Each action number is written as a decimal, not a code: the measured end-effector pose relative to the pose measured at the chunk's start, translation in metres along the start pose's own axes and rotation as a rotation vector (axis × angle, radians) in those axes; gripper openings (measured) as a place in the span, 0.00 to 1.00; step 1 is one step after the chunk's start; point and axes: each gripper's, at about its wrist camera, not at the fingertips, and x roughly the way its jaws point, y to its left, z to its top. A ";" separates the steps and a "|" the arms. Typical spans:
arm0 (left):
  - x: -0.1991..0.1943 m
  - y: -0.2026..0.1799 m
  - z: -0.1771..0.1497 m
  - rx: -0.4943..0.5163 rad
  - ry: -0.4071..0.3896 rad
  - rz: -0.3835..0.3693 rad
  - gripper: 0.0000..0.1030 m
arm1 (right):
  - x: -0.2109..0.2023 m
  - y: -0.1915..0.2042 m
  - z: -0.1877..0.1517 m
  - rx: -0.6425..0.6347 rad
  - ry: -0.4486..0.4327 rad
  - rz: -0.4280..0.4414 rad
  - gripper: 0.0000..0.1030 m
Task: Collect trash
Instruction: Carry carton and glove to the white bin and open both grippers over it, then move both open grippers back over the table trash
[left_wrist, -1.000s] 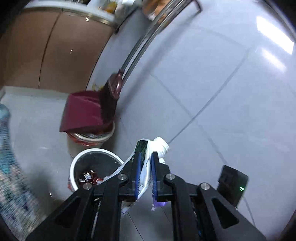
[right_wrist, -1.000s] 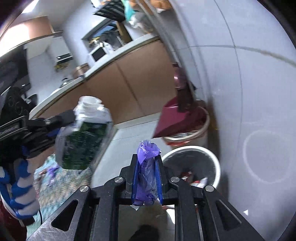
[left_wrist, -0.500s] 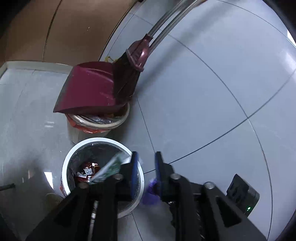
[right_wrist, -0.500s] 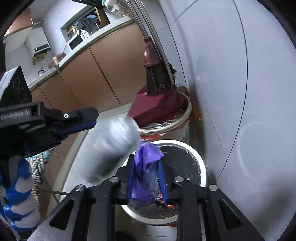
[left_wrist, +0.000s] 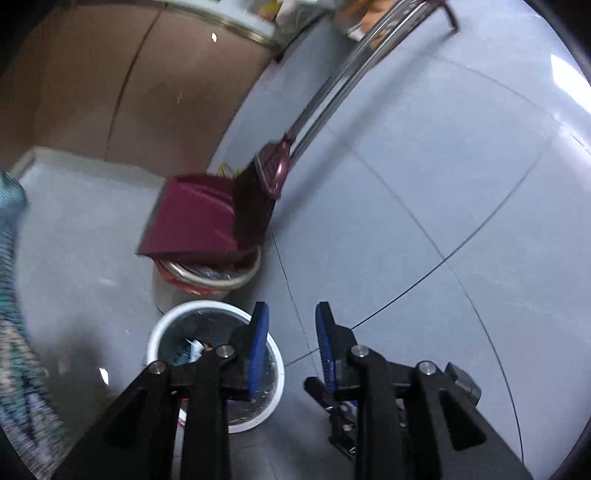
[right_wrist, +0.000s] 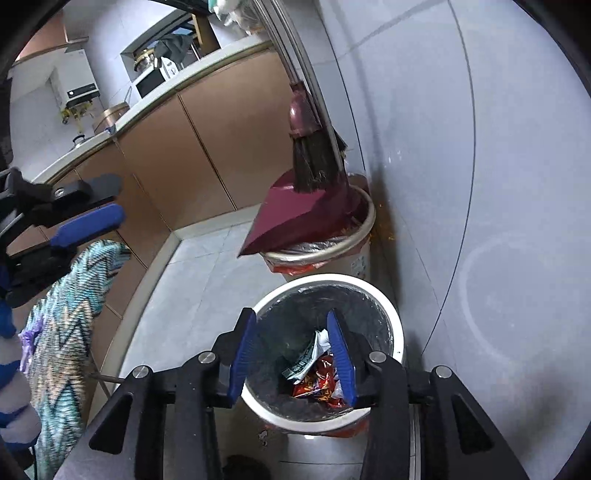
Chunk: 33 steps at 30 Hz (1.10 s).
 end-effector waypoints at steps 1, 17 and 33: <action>-0.013 -0.004 -0.001 0.012 -0.019 0.010 0.24 | -0.006 0.004 0.001 0.000 -0.008 0.000 0.41; -0.196 -0.021 -0.051 0.073 -0.170 0.165 0.40 | -0.150 0.112 -0.004 -0.161 -0.160 0.106 0.61; -0.401 0.031 -0.128 0.089 -0.326 0.378 0.40 | -0.228 0.204 -0.023 -0.285 -0.207 0.253 0.63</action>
